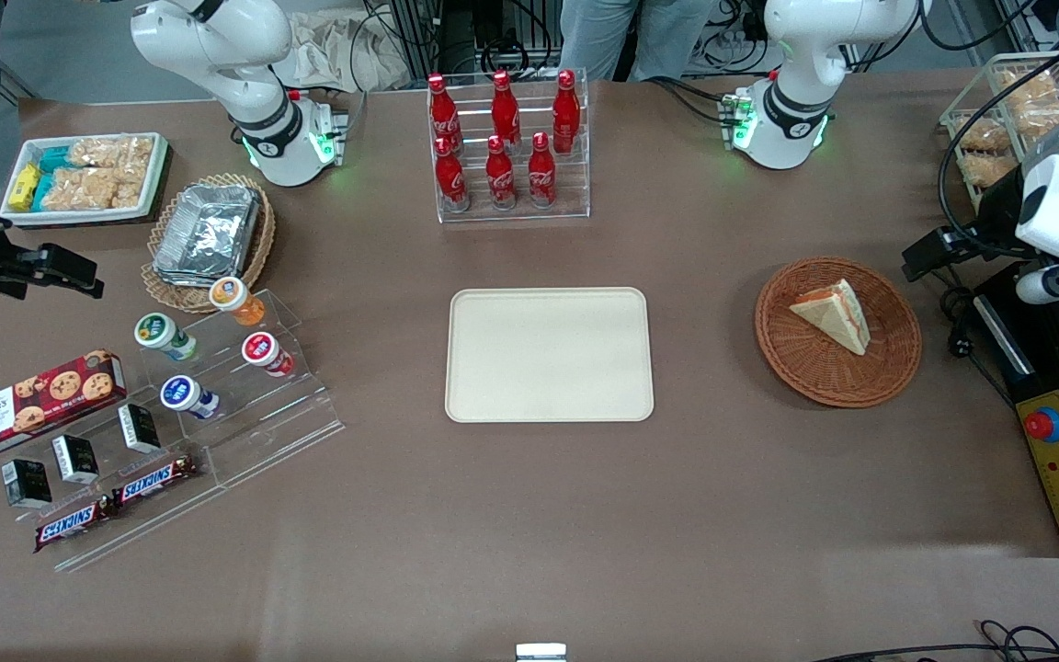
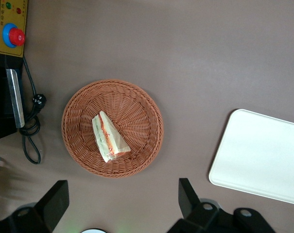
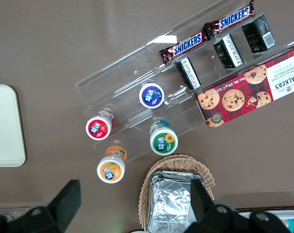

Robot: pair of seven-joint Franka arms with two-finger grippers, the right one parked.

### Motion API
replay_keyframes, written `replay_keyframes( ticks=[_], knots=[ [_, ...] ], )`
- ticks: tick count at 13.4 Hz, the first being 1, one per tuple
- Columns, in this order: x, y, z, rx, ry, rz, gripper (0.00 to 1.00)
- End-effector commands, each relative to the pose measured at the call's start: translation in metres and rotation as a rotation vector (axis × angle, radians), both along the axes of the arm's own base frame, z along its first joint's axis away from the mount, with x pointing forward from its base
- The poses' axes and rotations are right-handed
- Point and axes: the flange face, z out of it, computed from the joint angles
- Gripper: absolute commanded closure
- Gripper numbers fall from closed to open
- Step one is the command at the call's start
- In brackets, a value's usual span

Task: Place sandwich from basket to tray
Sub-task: 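Move the left gripper over the wicker basket holding the sandwich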

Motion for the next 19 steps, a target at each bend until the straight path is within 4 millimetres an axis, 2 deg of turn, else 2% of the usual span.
replay_keyframes(
  ticks=[1,5,8,13,19],
  knots=[
    [-0.003,0.001,-0.002,0.016,0.004,0.008,0.0],
    [-0.004,0.002,-0.004,0.016,0.007,0.014,0.0],
    [-0.005,0.014,-0.015,0.018,0.026,0.037,0.0],
    [-0.014,0.014,-0.029,0.026,0.041,0.105,0.0],
    [-0.037,0.018,-0.071,0.045,0.045,0.31,0.0]
  ],
)
